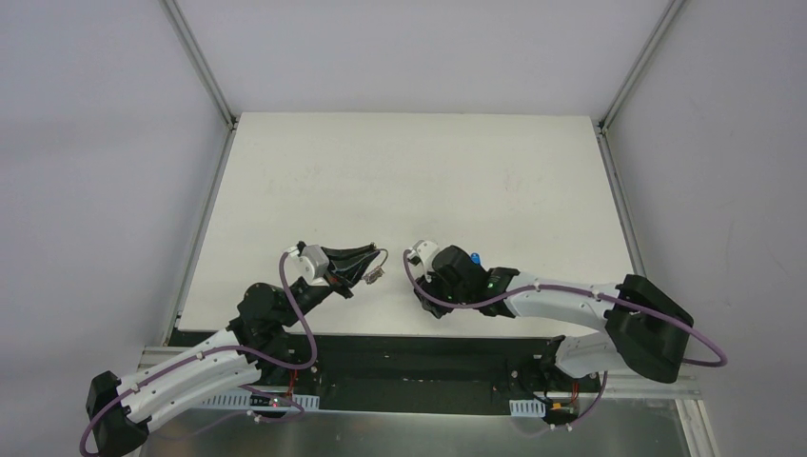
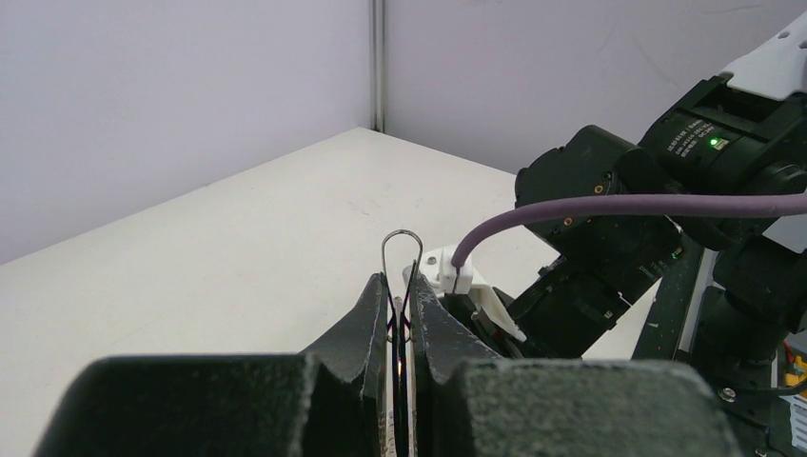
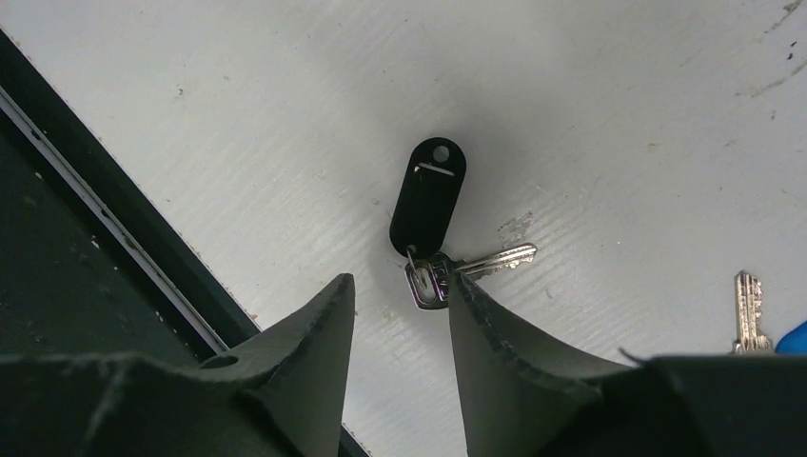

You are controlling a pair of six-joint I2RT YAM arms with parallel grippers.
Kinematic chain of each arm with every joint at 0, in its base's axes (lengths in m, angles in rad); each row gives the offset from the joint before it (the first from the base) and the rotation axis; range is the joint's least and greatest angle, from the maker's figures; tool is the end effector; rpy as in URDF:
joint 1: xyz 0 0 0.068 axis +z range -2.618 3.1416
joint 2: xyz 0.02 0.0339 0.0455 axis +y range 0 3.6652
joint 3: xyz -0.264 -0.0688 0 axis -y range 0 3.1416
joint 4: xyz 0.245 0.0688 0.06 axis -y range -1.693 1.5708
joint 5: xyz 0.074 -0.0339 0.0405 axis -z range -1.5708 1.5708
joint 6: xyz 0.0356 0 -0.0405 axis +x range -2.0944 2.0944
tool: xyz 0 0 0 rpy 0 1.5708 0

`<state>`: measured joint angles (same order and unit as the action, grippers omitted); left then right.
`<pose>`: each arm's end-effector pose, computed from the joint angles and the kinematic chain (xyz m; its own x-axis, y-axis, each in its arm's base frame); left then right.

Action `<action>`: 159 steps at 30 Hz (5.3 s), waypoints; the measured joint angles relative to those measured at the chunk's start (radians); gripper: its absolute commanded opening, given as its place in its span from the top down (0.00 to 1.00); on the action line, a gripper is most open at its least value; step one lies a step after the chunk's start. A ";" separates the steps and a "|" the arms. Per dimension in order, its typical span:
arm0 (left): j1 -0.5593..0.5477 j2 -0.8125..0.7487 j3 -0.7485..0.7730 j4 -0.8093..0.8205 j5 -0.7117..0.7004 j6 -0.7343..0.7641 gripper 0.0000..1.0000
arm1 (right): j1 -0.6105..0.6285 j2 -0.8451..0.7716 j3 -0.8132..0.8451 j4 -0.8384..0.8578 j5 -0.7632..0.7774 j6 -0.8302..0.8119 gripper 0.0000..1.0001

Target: Put the keys on the keyring

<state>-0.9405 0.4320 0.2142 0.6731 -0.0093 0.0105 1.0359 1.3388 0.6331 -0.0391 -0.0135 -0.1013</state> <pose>0.0774 -0.1055 0.2779 0.2676 -0.3490 -0.8981 0.8001 0.5998 0.0053 0.1348 0.2285 0.1829 -0.2562 -0.6308 -0.7324 -0.8958 0.4396 -0.0652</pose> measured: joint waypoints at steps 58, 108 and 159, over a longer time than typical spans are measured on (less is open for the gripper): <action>0.000 0.020 0.000 -0.002 0.000 0.001 1.00 | -0.003 0.078 0.037 -0.003 -0.021 -0.065 0.76; 0.000 -0.010 -0.027 0.065 0.198 0.000 1.00 | -0.002 -0.477 0.023 0.086 -0.478 0.142 1.00; 0.000 -0.015 -0.050 0.269 0.377 -0.025 1.00 | -0.002 -0.293 0.039 0.594 -0.488 0.932 1.00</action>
<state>-0.9405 0.4171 0.1638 0.9417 0.3676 -0.0143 1.0340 1.0458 0.6724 0.5552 -0.5011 0.8310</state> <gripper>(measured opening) 0.036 0.007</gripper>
